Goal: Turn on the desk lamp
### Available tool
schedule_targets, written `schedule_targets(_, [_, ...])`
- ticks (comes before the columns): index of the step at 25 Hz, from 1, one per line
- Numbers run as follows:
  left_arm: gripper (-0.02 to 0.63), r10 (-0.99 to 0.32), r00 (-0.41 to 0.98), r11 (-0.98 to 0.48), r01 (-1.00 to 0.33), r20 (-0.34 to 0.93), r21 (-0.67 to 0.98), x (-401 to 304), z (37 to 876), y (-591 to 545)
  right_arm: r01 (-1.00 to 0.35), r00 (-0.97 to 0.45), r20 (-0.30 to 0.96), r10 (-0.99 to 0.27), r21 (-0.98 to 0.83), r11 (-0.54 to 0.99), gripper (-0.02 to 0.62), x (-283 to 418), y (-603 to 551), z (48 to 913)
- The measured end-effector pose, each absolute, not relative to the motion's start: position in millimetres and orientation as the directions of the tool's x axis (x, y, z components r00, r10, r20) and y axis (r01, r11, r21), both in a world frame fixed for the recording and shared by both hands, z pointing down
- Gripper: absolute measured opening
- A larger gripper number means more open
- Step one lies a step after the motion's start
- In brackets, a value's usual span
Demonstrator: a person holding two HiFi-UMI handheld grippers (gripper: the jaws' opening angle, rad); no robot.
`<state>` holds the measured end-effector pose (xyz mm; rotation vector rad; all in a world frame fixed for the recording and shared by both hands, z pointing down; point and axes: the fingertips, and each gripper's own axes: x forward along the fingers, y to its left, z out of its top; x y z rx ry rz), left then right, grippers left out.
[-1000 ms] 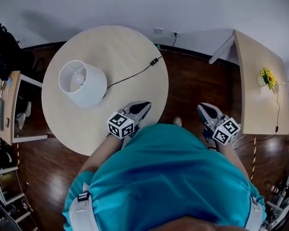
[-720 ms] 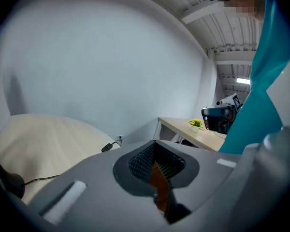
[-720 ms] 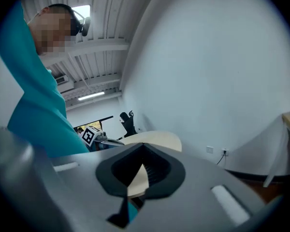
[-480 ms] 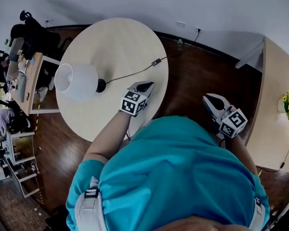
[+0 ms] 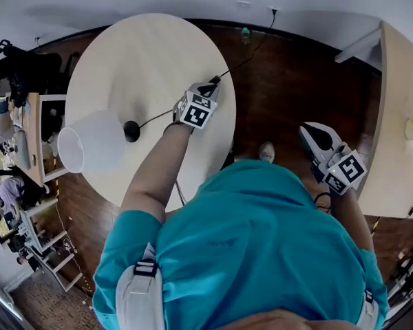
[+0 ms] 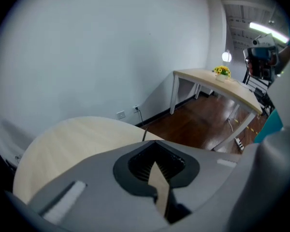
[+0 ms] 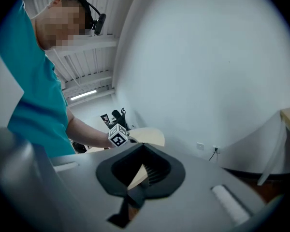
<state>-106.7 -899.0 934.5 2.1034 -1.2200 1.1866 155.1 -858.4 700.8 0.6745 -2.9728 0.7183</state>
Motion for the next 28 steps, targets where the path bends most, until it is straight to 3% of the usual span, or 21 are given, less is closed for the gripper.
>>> schedule_targets(9, [0.106,-0.357,0.106,-0.659,-0.733,0.928,-0.170,-138.6,993.0,-924.4,-0.459,-0.886,0.206,-0.415,-0.505,0.731,0.002,141.4,-865.1,768.6])
schedule_targets(23, [0.074,-0.272,0.025,-0.729,-0.658,0.962,-0.189,-139.9,1010.6,-926.7,-0.470,-0.879,0.218,-0.424,-0.540,0.698,0.002,152.1,-865.6,787.7])
schedule_targets(28, [0.071,-0.173,-0.022,-0.767,-0.624,0.985,-0.149,-136.7,1011.5,-926.4,-0.467,-0.881,0.212,-0.423,-0.541,0.700,0.002,154.3,-866.2,787.8])
